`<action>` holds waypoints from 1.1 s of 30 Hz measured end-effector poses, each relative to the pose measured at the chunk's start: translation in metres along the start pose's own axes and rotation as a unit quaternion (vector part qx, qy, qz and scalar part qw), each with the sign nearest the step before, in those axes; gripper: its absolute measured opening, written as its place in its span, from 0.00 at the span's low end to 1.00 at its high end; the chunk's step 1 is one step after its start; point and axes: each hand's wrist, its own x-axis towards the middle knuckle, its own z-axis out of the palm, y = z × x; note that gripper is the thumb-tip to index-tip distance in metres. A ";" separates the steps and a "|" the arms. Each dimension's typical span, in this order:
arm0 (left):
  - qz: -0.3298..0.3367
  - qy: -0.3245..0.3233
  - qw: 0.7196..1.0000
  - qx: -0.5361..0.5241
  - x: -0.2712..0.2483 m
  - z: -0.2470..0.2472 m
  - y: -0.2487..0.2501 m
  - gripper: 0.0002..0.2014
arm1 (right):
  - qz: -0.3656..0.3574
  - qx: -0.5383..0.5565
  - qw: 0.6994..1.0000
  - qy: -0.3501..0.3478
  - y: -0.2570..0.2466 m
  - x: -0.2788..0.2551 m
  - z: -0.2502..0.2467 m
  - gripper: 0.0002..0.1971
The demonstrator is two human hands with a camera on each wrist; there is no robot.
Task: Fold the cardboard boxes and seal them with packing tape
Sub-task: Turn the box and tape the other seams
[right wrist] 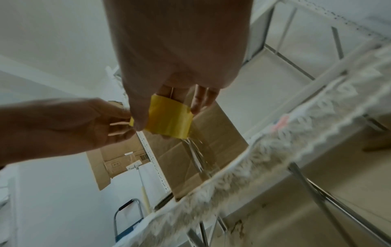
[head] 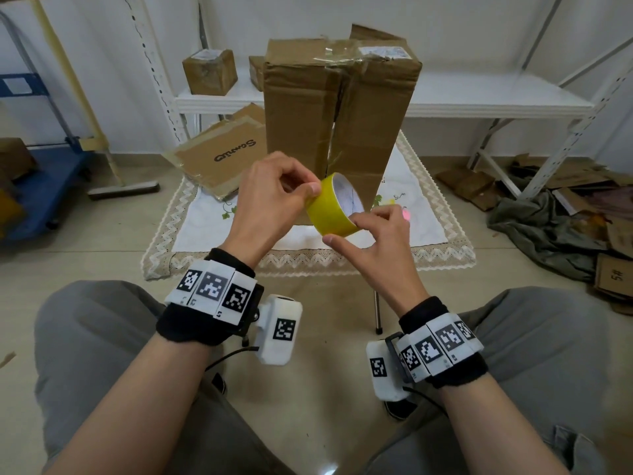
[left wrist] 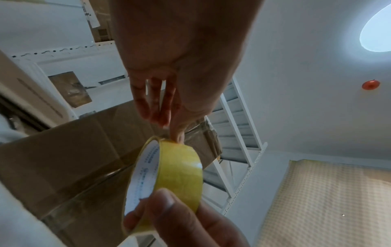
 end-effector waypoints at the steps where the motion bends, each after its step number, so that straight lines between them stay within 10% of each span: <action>1: 0.004 0.006 1.000 -0.009 0.000 -0.002 0.003 0.02 | -0.012 -0.016 1.000 0.008 -0.004 0.002 -0.004 0.19; 7: -0.001 0.033 0.998 -0.051 0.010 -0.006 0.009 0.05 | -0.036 -0.012 0.999 -0.011 -0.018 0.022 -0.020 0.15; 14: -0.049 0.044 0.990 -0.122 0.004 0.002 -0.008 0.08 | -0.007 0.050 0.999 -0.001 -0.011 0.027 -0.022 0.38; 20: -0.073 0.100 0.977 -0.176 0.009 -0.009 -0.013 0.06 | 0.050 0.105 0.993 0.014 -0.002 0.026 -0.030 0.36; 33: 0.007 0.101 0.973 -0.206 0.033 -0.047 0.005 0.02 | -0.117 0.030 0.992 0.037 -0.045 0.060 -0.084 0.12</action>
